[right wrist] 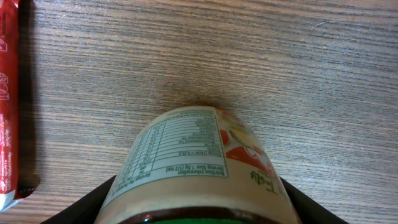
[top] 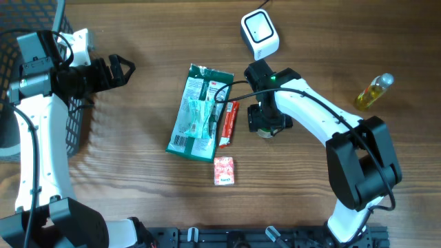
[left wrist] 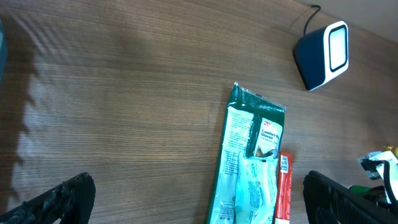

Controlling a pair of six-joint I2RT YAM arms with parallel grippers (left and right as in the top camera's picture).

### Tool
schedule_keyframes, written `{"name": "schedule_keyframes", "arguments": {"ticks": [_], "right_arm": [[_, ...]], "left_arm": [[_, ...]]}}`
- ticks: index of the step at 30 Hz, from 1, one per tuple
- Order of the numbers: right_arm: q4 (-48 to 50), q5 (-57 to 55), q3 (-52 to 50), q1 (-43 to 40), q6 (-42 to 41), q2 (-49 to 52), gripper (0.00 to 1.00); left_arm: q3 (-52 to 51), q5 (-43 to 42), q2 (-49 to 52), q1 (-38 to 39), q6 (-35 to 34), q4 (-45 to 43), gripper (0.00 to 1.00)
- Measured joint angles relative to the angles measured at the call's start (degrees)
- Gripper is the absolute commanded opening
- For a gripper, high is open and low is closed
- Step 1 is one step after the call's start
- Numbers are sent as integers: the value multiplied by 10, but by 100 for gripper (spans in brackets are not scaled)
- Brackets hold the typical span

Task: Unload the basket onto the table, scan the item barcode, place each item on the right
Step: 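Lift the jar and tilt it with the right gripper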

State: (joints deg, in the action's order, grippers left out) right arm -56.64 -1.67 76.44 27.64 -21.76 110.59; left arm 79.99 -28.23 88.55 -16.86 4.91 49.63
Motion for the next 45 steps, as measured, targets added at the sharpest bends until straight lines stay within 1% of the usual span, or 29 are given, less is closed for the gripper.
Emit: {"name": "schedule_keyframes", "arguments": {"ticks": [15, 18, 28, 45], "right_arm": [[-3, 0, 0, 0, 0, 0, 56], [-3, 0, 0, 0, 0, 0, 52], [-3, 0, 0, 0, 0, 0, 52], [-2, 0, 0, 0, 0, 0, 46]], "left_arm": [[0, 0, 0, 0, 0, 0, 100], [0, 0, 0, 0, 0, 0, 100], [0, 0, 0, 0, 0, 0, 100], [0, 0, 0, 0, 0, 0, 100]]}}
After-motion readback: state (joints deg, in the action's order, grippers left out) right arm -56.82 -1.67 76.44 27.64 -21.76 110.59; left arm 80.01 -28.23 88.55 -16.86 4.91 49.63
